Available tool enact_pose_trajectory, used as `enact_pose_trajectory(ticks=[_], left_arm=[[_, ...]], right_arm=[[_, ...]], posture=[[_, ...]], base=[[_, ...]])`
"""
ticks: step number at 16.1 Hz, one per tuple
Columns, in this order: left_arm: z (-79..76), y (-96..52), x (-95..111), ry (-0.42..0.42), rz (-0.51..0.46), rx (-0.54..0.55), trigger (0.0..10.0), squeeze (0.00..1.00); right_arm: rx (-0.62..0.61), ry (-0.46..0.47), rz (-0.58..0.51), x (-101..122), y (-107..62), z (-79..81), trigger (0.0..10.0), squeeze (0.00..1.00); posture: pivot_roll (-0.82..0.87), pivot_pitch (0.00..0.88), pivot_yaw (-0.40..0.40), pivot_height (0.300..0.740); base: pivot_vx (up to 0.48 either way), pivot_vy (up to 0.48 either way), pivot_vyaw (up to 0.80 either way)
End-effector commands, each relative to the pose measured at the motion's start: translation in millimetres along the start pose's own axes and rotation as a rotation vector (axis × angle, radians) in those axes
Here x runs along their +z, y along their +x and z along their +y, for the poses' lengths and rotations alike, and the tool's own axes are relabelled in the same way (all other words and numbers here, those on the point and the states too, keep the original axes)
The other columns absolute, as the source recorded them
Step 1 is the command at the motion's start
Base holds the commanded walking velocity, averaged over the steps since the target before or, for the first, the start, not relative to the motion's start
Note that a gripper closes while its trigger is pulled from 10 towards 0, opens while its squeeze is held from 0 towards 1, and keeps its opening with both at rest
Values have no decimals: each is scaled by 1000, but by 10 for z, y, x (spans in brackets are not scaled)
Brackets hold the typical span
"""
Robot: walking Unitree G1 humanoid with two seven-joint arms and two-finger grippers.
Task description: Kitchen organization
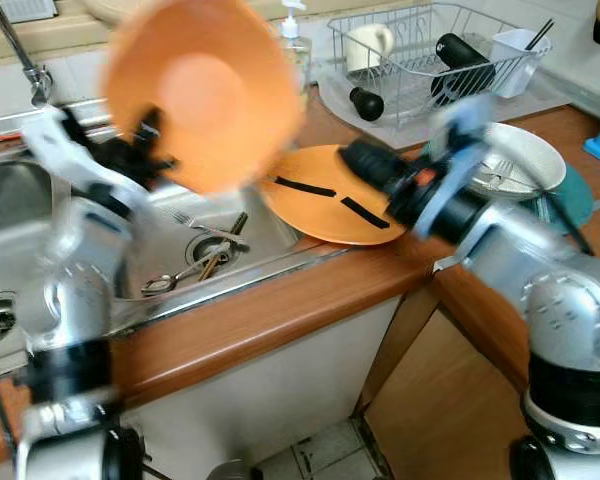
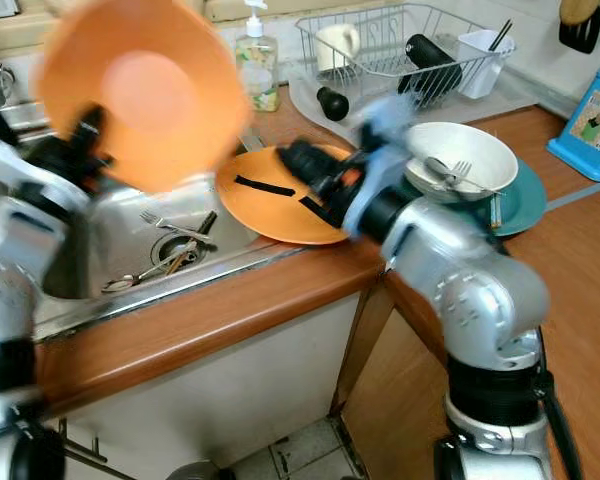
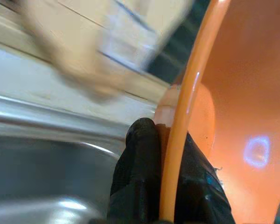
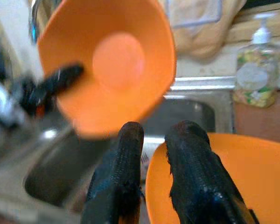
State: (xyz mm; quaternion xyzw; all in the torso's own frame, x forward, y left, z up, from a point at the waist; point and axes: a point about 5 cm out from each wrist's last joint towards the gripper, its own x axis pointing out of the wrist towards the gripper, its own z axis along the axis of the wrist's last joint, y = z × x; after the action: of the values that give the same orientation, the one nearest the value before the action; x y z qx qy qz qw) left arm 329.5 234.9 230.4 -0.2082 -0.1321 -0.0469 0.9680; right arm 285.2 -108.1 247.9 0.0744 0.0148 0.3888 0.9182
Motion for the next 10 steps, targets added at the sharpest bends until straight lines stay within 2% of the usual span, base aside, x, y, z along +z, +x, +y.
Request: enact_pose_trajectory(ticks=[1, 3, 5, 6, 8, 9, 10], left_arm=[[116, 19, 58, 78, -22, 93, 0, 0], [337, 16, -56, 279, 98, 218, 0, 0], [354, 23, -110, 354, 140, 212, 0, 0], [355, 61, -236, 418, 200, 189, 0, 0], [354, 92, -329, 464, 241, 171, 0, 0], [332, 134, -519, 536, 335, 121, 0, 0], [315, 151, -620, 589, 385, 94, 0, 0]], right_arm=[[20, -71, 2, 5, -9, 59, 10000, 0], [51, -174, 81, -107, 6, 119, 10000, 0], [56, -215, 115, -162, 2, 127, 10000, 0], [57, -270, 166, -255, -27, 114, 10000, 0], [66, -298, 193, -304, -47, 108, 10000, 0], [86, -341, 241, -389, -79, 112, 10000, 0], [85, -364, 266, -435, -92, 100, 10000, 0]], posture=[[-59, 0, 44, 740], [-60, 0, 44, 740], [-63, 0, 45, 740], [-62, 0, 44, 740], [-67, 0, 45, 740], [-74, 0, 47, 740], [-76, 0, 46, 740]], base=[[0, 0, 0], [0, 0, 0], [0, 0, 0], [0, 0, 0], [0, 0, 0], [0, 0, 0], [0, 0, 0]])
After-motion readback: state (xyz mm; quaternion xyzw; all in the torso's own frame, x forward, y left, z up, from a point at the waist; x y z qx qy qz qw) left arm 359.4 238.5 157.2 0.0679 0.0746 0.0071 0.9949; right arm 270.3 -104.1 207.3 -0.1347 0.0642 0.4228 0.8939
